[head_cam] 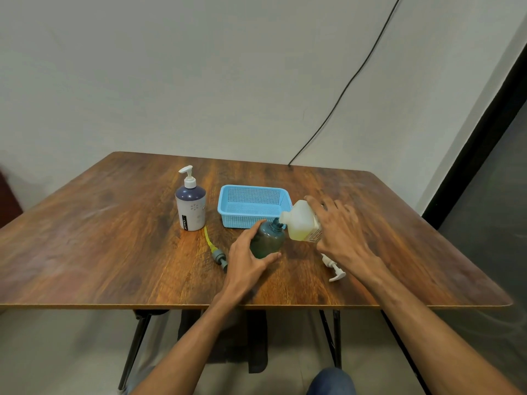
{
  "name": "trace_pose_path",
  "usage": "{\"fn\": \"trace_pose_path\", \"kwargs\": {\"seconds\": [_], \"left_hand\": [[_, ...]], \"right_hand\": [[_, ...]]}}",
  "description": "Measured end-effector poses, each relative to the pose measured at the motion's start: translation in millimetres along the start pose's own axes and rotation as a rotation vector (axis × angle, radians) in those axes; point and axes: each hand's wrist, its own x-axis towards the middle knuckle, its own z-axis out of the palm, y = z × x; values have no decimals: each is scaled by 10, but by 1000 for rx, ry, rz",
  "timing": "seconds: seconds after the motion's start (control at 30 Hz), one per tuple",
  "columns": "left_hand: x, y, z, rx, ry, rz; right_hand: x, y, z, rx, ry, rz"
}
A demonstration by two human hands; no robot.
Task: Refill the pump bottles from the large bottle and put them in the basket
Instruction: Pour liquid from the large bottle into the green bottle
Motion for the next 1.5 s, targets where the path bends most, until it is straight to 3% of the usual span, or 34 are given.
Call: {"fn": "trace_pose_path", "kwargs": {"seconds": [1.5], "left_hand": [[17,-31,-18,-16,-5,-16]], "right_hand": [[30,-41,-27,-45,9,-12]]}}
